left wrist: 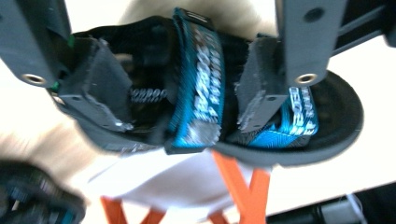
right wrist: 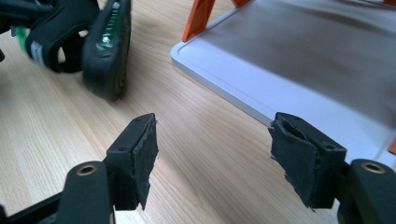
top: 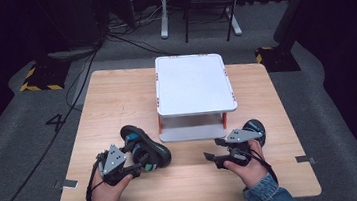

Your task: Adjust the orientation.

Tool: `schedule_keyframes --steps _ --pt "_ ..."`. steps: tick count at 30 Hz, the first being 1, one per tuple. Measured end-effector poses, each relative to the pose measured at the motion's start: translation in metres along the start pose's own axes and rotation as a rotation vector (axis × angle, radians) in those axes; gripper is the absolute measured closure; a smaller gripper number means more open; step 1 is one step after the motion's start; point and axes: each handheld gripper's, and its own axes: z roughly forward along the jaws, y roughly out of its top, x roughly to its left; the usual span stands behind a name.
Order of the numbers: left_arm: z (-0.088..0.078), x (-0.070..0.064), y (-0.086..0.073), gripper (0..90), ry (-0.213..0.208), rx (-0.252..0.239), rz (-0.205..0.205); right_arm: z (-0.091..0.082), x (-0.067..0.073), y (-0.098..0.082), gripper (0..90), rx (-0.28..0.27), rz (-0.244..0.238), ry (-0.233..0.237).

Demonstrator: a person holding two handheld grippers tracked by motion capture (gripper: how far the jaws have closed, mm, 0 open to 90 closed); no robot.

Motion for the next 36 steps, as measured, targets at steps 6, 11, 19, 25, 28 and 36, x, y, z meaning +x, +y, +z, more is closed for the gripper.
schedule_keyframes --steps 6,11,19,25,28,36 --pt "-0.013 0.006 0.001 31.8 0.053 0.005 -0.026 -0.004 -0.003 -0.001 31.9 -0.008 0.016 -0.011" --pt "-0.022 0.006 -0.008 34.0 0.058 0.047 -0.097 -0.001 -0.002 0.002 31.9 -0.01 0.003 -0.002" --pt "-0.008 -0.019 0.002 35.1 -0.018 0.081 -0.091 -0.004 -0.003 0.001 31.9 -0.013 0.004 -0.009" --pt "0.011 -0.038 0.014 33.3 -0.073 0.077 -0.037 -0.015 -0.007 -0.006 31.9 -0.017 0.03 -0.037" --pt "0.023 -0.042 0.021 33.3 -0.098 0.071 -0.018 -0.018 -0.008 -0.009 31.9 -0.018 0.038 -0.047" --pt "0.046 -0.04 0.03 36.5 -0.128 0.047 -0.039 -0.033 -0.011 -0.02 33.5 -0.024 0.069 -0.077"
